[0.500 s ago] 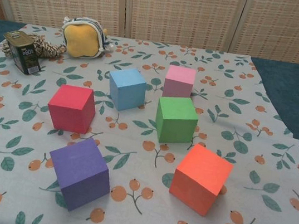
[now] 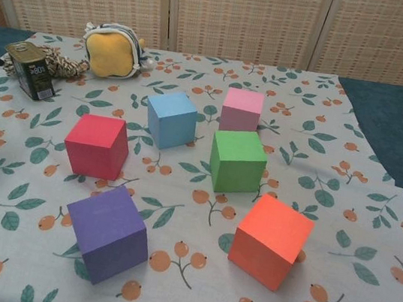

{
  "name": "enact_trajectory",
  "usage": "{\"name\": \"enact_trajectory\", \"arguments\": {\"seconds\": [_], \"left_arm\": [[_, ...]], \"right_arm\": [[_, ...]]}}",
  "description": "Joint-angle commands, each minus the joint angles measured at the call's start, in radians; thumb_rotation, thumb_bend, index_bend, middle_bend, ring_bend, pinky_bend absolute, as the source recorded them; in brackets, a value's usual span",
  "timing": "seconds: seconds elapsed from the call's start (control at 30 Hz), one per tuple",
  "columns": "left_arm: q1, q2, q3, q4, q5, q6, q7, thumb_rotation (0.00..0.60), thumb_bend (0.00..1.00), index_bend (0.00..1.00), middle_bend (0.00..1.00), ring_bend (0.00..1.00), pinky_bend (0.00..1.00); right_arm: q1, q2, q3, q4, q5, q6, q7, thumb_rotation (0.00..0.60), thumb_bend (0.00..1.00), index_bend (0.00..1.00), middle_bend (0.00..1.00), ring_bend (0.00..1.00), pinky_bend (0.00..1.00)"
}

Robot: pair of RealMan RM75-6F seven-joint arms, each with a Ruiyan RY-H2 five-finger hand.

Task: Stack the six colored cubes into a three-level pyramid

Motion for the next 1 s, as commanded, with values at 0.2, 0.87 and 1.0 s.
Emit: {"name": "enact_trajectory", "arguments": {"seconds": [0.2, 0.87, 1.0], "left_arm": [[-0.152, -0.074, -0.074, -0.096, -0.196, -0.21, 0.262, 0.6, 0.35, 0.0, 0.0, 0.0, 0.06], [-0.302, -0.256, -0.116, -0.021, -0.428, -0.275, 0.465, 0.6, 0.35, 0.0, 0.04, 0.0, 0.1], [-0.318, -0.279, -0.119, 0.012, -0.452, -0.261, 0.491, 0.6, 0.34, 0.0, 0.11, 0.01, 0.12]], "right_arm": [[0.0, 0.011, -0.009, -0.007, -0.006, -0.013, 0.012, 0.6, 0.17, 0.0, 0.0, 0.0, 0.0], [-0.004, 0.061, -0.02, -0.01, -0.018, -0.022, 0.111, 0.6, 0.17, 0.0, 0.0, 0.0, 0.0], [-0.004, 0.064, -0.02, -0.012, -0.015, -0.025, 0.113, 0.6, 0.17, 0.0, 0.0, 0.0, 0.0]]}}
